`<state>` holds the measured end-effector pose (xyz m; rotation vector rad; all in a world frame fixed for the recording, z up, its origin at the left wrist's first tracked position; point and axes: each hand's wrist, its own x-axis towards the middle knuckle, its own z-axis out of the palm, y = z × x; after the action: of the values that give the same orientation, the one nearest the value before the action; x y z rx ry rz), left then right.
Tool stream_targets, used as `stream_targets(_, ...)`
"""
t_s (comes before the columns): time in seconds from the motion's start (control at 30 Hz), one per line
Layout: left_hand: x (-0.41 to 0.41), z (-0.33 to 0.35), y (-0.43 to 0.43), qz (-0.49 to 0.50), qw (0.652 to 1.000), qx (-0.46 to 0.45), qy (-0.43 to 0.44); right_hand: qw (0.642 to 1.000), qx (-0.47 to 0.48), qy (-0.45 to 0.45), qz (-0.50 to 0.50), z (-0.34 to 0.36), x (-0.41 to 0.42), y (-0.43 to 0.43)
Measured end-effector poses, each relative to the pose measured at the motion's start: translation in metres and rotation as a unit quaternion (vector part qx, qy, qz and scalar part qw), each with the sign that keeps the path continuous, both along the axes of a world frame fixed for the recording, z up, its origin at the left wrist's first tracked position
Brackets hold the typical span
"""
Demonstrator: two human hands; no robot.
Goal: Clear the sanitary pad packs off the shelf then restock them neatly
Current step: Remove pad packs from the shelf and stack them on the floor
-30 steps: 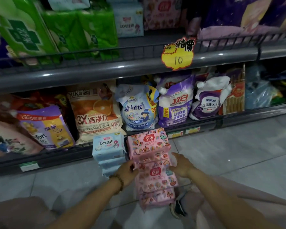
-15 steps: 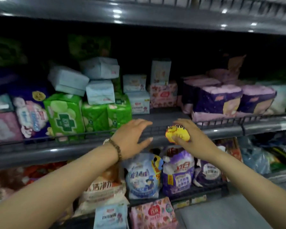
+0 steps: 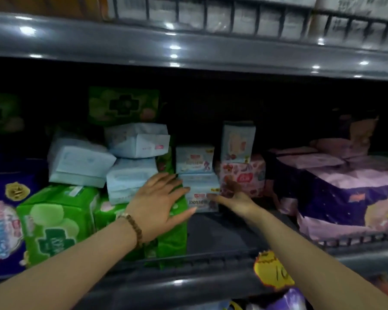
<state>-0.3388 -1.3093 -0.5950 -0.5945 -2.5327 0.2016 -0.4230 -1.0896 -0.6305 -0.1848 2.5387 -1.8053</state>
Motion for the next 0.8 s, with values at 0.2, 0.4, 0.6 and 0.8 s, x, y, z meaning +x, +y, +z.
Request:
stream_targets(0.2, -0.012, -0.007, -0.005, -0.018, 1.000, 0.011, 0.014, 0.996, -0.077, -0.009, 0.048, -0.018, -0.033, -0.023)
stream_targets(0.4, -0.013, -0.009, -0.007, -0.018, 1.000, 0.001, 0.008, 0.999, 0.003, 0.040, 0.024, -0.027, -0.025, -0.027)
stream_targets(0.6, -0.002, 0.003, 0.000, -0.009, 0.998, 0.046, -0.036, 0.991, -0.099, 0.075, -0.044, 0.010, 0.010, 0.007)
stream_targets(0.8, 0.021, 0.031, 0.033, -0.027, 0.922, 0.348, -0.167, 0.974, -0.206, 0.090, 0.000, 0.059, 0.064, 0.022)
